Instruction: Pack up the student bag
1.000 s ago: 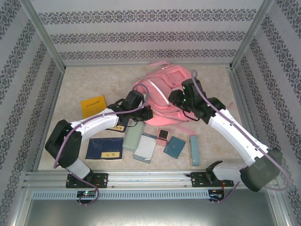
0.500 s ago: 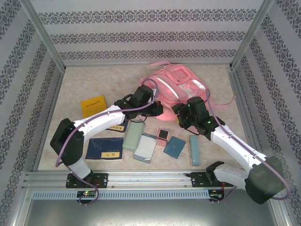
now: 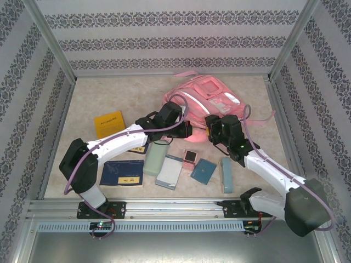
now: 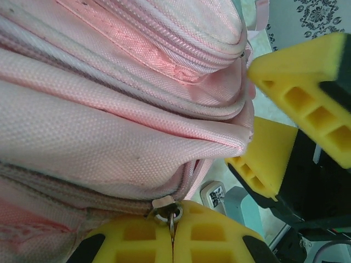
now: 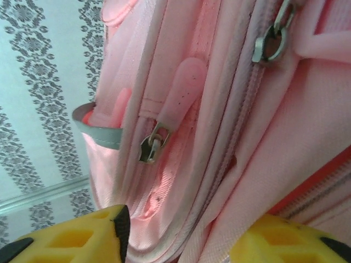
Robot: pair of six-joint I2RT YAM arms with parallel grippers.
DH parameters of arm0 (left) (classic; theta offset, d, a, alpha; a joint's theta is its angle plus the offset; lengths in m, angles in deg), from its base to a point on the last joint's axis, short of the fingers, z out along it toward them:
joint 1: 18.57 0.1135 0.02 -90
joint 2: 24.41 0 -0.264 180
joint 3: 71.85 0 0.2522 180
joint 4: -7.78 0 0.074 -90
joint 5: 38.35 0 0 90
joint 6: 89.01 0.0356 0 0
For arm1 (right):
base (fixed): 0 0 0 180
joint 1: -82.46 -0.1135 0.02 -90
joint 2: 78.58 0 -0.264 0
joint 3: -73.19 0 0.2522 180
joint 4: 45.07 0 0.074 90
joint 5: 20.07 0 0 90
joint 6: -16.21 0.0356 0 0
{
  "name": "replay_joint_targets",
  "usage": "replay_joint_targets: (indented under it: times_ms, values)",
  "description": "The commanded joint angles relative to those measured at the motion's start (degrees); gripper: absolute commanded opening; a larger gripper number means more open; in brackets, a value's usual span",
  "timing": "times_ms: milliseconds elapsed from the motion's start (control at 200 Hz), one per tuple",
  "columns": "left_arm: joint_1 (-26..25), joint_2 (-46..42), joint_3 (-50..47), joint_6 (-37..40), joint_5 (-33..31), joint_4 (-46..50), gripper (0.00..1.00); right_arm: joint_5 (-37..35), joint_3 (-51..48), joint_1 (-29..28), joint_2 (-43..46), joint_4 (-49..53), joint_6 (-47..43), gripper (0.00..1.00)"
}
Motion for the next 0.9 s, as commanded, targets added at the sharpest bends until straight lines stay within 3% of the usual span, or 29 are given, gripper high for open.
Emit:
replay_joint_targets:
  times_ms: [0,90,205,630,894]
  values:
    - [-1.57,-1.73,0.93,1.81,1.21,-2.73,0.0,-0.97,2.23,-0.25,-1.26,-1.97,-1.34,0.39]
    - [-1.56,-1.97,1.03,2.77,0.78,-1.83,0.0,-2.57,2.67,-0.04,-0.14,1.29,-4.83,0.19]
    - [-1.56,-2.25,1.48,5.17,0.0,1.68,0.0,-3.78,2.51,0.9,1.67,4.28,-10.36,0.0]
    - [2.79,-2.17,1.98,8.62,5.73,10.34,0.0,8.42,5.78,4.75,-1.14,4.66,-30.78,0.0]
    - [6.89,-1.07,3.88,8.79,9.63,12.92,0.0,10.03,8.77,4.73,-0.75,9.24,-39.62,0.0]
